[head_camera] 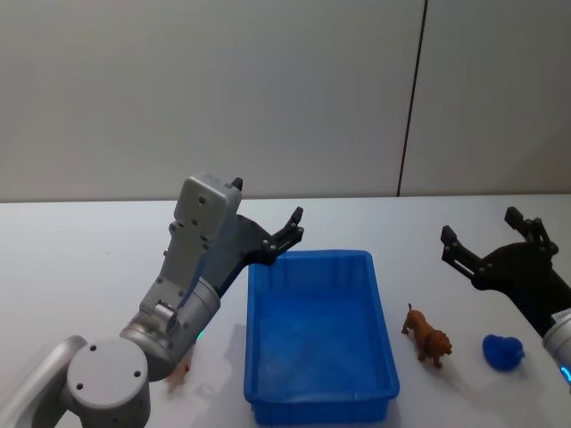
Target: Pick up the two dolls from the table and place them into the box.
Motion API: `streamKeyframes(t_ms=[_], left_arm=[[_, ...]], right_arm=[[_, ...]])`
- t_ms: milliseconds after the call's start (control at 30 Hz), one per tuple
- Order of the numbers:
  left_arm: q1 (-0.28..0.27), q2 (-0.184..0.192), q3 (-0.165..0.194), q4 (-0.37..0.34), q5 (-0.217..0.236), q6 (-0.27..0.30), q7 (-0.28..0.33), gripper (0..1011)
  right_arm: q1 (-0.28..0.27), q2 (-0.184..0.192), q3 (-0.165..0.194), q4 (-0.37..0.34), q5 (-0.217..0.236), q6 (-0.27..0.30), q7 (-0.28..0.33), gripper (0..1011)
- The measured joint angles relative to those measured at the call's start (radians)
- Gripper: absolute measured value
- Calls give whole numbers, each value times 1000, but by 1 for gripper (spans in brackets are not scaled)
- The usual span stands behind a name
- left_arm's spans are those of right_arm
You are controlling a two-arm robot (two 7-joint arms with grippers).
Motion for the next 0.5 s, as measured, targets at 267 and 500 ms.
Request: streamKeyframes(t_ms=[267,500], left_arm=[[0,0,0,0,0,0,0,1001],[0,0,0,0,0,0,0,1001]], right_arm=[[0,0,0,0,0,0,0,1001],[0,0,0,0,0,0,0,1001]])
